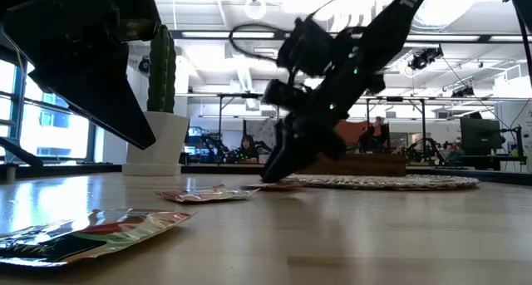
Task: Pick & Place Tea
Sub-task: Put the yellow tea bag into the right section of the wooden organizer
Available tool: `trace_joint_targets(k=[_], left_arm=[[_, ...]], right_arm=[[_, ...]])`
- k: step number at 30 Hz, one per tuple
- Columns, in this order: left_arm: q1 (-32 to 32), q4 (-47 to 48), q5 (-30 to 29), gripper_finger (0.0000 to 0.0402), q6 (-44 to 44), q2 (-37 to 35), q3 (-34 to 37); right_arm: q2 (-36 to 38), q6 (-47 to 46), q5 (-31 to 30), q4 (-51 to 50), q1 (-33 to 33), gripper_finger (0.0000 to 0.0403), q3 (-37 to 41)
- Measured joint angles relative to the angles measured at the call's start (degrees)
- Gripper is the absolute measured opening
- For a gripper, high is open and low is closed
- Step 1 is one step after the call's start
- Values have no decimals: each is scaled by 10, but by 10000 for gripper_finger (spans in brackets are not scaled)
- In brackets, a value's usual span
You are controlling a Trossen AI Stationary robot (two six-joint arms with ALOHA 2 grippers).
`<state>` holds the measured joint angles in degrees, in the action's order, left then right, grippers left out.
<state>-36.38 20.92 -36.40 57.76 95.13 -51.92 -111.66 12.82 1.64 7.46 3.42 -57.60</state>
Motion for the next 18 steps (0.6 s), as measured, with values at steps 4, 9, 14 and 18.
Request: trace_joint_targets(k=[4, 9, 14, 18], left_arm=[[0, 0, 0, 202, 0, 0, 0], [0, 1, 0, 202, 0, 0, 0], [0, 1, 0, 202, 0, 0, 0], [0, 1, 0, 202, 0, 0, 0]], right_arm=[[-19, -9, 3, 14, 12, 203, -2], [-33, -20, 22, 19, 18, 200, -3], [-36, -28, 68, -11, 26, 164, -4], [-36, -38, 91, -23, 30, 116, -3]])
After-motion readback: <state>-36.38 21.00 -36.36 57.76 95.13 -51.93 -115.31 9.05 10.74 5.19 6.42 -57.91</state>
